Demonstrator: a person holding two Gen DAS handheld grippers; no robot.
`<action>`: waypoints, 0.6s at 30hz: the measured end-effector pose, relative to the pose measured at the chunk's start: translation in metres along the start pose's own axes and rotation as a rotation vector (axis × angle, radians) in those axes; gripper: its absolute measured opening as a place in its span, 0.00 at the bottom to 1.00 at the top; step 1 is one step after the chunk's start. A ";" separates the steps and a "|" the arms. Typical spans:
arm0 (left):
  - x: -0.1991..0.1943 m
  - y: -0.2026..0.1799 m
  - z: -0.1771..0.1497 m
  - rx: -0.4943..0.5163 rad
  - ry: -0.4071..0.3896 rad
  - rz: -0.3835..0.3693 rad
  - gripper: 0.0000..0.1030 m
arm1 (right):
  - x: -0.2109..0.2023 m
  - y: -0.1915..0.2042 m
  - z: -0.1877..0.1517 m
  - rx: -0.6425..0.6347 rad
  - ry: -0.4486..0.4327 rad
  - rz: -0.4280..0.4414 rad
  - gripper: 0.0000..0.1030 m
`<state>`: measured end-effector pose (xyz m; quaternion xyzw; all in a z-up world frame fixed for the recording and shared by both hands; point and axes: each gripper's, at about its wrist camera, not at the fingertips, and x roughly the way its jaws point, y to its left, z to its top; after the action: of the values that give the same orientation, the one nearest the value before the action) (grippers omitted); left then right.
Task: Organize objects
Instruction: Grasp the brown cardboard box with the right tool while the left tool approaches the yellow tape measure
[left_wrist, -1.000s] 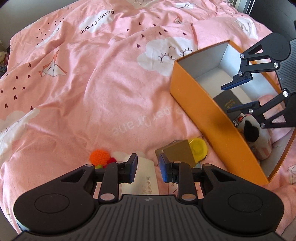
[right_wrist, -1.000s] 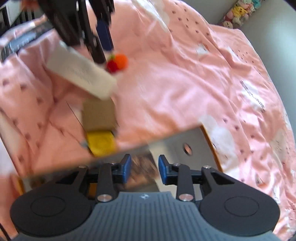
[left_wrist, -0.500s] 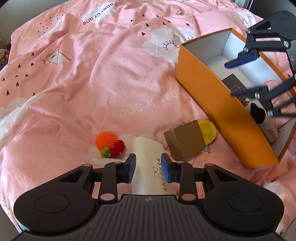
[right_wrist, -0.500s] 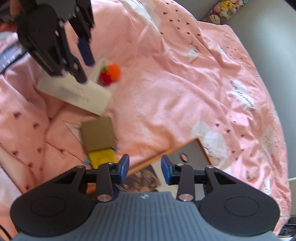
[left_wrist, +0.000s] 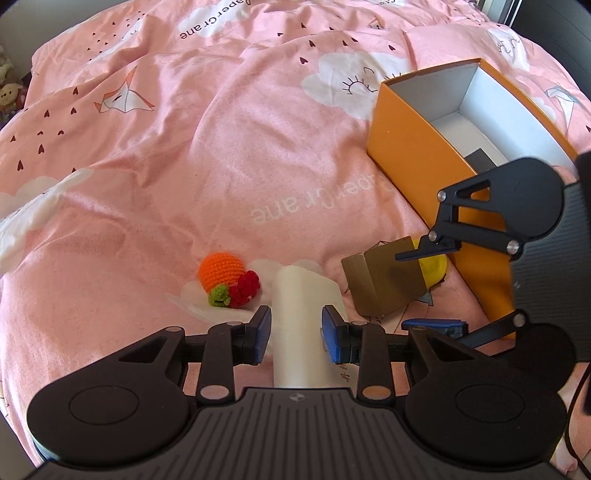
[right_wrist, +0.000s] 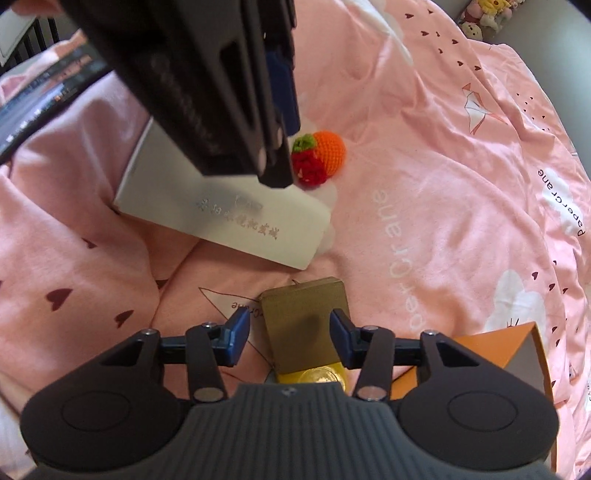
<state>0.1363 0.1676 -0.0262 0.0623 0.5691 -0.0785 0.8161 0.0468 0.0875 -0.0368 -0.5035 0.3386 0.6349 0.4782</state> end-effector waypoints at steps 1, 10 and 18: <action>0.000 0.002 0.000 -0.005 -0.001 -0.002 0.37 | 0.005 0.002 0.002 0.007 0.011 -0.004 0.49; 0.005 0.008 -0.001 -0.015 -0.007 -0.017 0.37 | 0.036 0.012 0.007 -0.005 0.053 -0.078 0.65; 0.013 0.014 0.003 -0.025 -0.019 -0.012 0.37 | 0.054 -0.002 0.019 0.018 0.093 -0.094 0.72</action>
<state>0.1462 0.1798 -0.0371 0.0481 0.5625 -0.0770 0.8218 0.0408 0.1195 -0.0835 -0.5434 0.3420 0.5846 0.4959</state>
